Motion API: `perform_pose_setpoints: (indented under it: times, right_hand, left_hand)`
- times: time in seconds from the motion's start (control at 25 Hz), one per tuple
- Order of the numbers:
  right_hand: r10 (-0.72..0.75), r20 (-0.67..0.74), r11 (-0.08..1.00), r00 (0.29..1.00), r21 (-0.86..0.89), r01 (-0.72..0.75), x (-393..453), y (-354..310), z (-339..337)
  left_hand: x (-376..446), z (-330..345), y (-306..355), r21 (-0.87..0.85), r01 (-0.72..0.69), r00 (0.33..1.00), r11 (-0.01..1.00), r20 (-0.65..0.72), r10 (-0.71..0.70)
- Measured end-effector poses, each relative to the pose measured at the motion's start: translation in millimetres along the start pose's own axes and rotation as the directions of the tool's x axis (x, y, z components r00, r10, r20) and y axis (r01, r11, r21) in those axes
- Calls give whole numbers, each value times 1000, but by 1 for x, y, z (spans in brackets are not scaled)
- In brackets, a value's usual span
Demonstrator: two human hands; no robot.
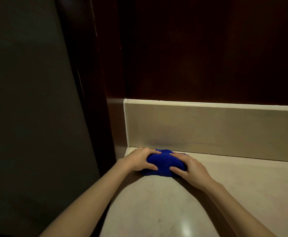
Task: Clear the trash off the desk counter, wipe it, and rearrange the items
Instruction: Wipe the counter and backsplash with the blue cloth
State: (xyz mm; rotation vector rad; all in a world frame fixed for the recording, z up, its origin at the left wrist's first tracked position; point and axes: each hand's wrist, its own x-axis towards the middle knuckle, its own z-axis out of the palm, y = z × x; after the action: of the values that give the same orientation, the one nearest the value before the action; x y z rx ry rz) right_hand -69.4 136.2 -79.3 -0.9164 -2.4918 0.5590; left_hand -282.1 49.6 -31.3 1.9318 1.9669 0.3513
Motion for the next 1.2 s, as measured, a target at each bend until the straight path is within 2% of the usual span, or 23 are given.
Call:
perform_pose_setpoints:
  times: [0.12,0.28,0.4,0.64,0.76,0.92,1.2]
  right_hand:
    - [-49,25,999,998,1,49,13,-21,16]
    - [-68,54,998,996,11,68,21,-33,24]
    - [-74,58,997,996,14,73,22,-37,25]
    - [-82,54,995,995,55,80,12,-38,18]
    - [-106,70,993,992,57,102,2,-32,7]
    - [-90,84,993,992,89,83,-17,2,-18]
    - [-22,47,990,999,140,15,-62,68,-69]
  left_hand:
    - [-22,-6,-16,5,58,998,998,-32,-58]
    - [-31,-2,-15,153,129,991,980,-41,-124]
    - [-31,-2,-12,194,164,986,967,-23,-162]
    - [-40,-10,-6,81,144,988,986,50,-148]
    - [-36,-10,3,102,120,991,988,53,-126]
    - [-16,0,33,124,85,992,989,77,-95]
    - [22,36,103,137,-8,1000,991,4,8]
